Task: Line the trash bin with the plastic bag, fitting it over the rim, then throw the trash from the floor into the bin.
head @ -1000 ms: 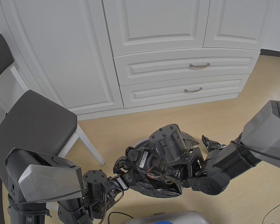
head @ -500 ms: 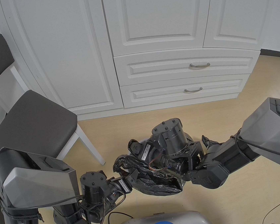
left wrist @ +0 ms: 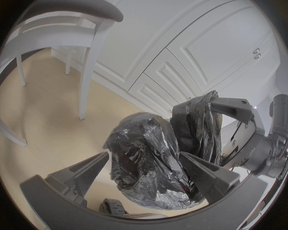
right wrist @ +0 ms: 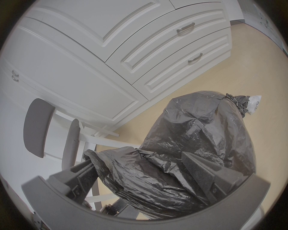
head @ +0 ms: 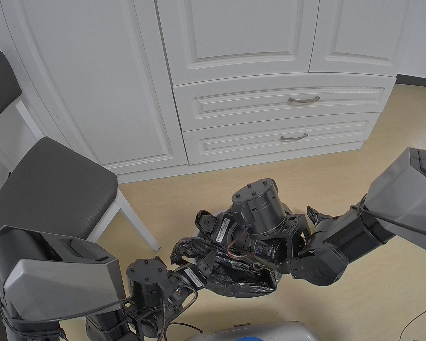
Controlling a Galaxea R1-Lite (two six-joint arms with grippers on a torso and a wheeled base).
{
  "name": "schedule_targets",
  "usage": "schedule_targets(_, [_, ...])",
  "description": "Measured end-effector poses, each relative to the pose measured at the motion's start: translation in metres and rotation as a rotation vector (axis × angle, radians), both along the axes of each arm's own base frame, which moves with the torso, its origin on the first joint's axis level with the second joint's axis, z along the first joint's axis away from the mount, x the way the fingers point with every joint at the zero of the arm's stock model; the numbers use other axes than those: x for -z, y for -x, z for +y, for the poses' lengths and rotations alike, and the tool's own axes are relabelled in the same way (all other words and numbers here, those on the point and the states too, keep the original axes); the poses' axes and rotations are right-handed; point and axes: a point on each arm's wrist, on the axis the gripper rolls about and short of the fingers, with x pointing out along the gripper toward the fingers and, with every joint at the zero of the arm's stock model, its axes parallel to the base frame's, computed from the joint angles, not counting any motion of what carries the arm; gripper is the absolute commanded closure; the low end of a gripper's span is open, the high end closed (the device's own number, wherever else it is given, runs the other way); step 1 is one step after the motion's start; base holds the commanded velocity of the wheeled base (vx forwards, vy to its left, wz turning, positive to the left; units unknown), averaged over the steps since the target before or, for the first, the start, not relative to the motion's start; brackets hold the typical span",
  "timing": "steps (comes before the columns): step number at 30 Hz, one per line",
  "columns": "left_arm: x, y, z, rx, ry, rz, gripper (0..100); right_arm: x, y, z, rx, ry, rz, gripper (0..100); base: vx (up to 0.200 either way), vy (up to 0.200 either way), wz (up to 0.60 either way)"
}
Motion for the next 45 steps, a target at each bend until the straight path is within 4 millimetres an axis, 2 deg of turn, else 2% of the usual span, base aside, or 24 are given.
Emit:
schedule_targets(11, [-0.001, -0.008, -0.010, -0.012, 0.089, 0.002, 0, 0.000, 0.001, 0.001, -0.002, -0.001, 0.000, 0, 0.000, 0.000, 0.00])
schedule_targets(20, [-0.023, -0.004, -0.011, -0.001, 0.130, -0.046, 0, 0.000, 0.000, 0.000, 0.000, -0.002, 0.000, 0, 0.000, 0.000, 0.00])
schedule_targets(31, [-0.030, 0.003, -0.011, 0.014, 0.138, -0.053, 0, -0.002, -0.002, -0.002, 0.007, -0.012, 0.002, 0, 0.000, 0.000, 0.00])
schedule_targets(39, [-0.029, 0.011, -0.013, 0.030, 0.129, -0.040, 0, -0.008, 0.001, -0.005, -0.004, -0.072, 0.132, 0, 0.000, 0.000, 0.00])
schedule_targets(45, [-0.033, 0.013, -0.013, 0.035, 0.134, -0.044, 0, -0.022, -0.003, -0.005, -0.005, -0.116, 0.178, 0, 0.000, 0.000, 0.00])
